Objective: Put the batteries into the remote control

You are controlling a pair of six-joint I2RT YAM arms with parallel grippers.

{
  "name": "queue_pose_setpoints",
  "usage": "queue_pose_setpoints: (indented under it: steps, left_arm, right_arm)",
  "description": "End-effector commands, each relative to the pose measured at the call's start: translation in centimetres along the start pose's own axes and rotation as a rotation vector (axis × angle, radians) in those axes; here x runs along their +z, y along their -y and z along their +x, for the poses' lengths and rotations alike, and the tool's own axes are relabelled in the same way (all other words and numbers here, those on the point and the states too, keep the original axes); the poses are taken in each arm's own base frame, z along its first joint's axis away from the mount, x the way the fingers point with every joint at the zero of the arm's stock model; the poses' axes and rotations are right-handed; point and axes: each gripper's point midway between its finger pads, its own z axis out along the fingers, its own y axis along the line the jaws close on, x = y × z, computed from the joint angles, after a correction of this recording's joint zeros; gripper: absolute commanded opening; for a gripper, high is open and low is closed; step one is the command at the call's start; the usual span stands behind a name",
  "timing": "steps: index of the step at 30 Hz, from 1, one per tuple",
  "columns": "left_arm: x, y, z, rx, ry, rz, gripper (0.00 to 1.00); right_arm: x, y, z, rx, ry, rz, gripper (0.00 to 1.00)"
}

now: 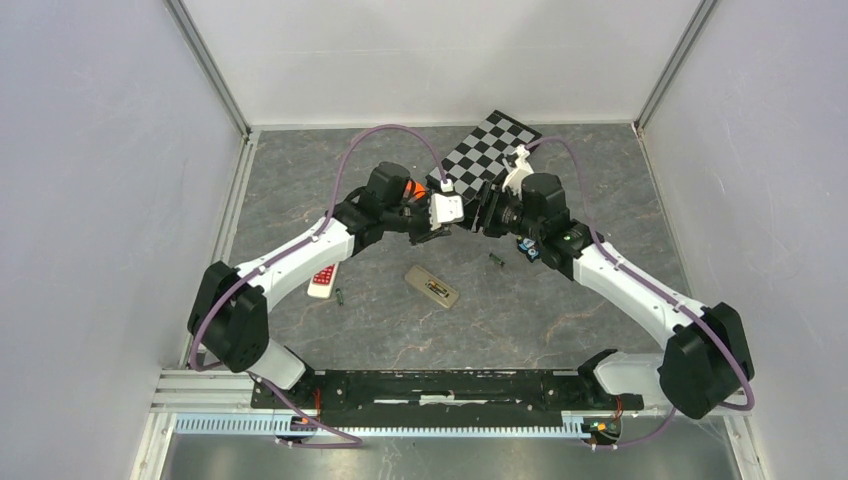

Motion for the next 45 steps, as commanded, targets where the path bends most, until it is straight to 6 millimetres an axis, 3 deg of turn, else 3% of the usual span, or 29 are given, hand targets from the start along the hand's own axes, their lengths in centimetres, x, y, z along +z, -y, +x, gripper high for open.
queue_pose_setpoints:
  steps: [1,8,15,19,24,27,29,32,33,39,42,45]
  left_arm:
    - [-0.2,-1.4,-1.2,0.075,-0.004,-0.024,0.27]
    - [0.0,-1.5,-0.5,0.085,-0.032,-0.022,0.27]
    - [-0.2,-1.6,-0.2,0.091,-0.058,-0.028,0.28]
    - [-0.1,-1.5,0.0,0.090,-0.058,-0.022,0.28]
    - [-0.1,-1.5,0.1,0.085,-0.064,-0.027,0.32]
    - [-0.2,-1.8,-0.1,0.056,-0.062,-0.051,0.50]
    - [-0.4,-1.8,-0.3,0.013,-0.053,-0.063,0.70]
    - [-0.8,-1.2,-0.7,-0.053,-0.027,-0.052,0.86]
    - [-1.0,-0.9,-0.9,-0.078,-0.005,-0.054,0.99]
    - [-3.3,1.3,-3.9,-0.258,0.226,-0.116,1.00]
    - [-6.6,-2.6,-4.9,-0.537,0.385,-0.437,1.00]
    - [-8.5,-4.4,-3.1,-0.742,0.427,-0.599,1.00]
  right_arm:
    - [1.0,-0.9,-0.8,-0.021,0.006,-0.010,0.51]
    - [1.7,-0.3,0.0,0.021,-0.005,0.000,0.38]
    - [2.3,0.0,0.1,0.033,-0.007,0.005,0.38]
    - [2.5,0.0,0.5,0.051,-0.024,-0.008,0.23]
    - [2.5,0.1,0.7,0.063,-0.018,-0.011,0.15]
    - [2.2,0.0,0.6,0.077,0.007,-0.025,0.01]
    - [1.8,0.0,0.5,0.088,0.035,-0.038,0.00]
    - [1.1,0.5,0.6,0.090,0.062,-0.027,0.00]
    - [0.8,0.7,0.7,0.085,0.072,-0.019,0.00]
    - [-0.7,1.4,2.5,-0.020,0.044,-0.032,0.00]
    - [-0.9,1.2,5.4,-0.082,-0.052,-0.107,0.00]
    - [-1.0,0.1,9.0,-0.157,-0.149,-0.187,0.00]
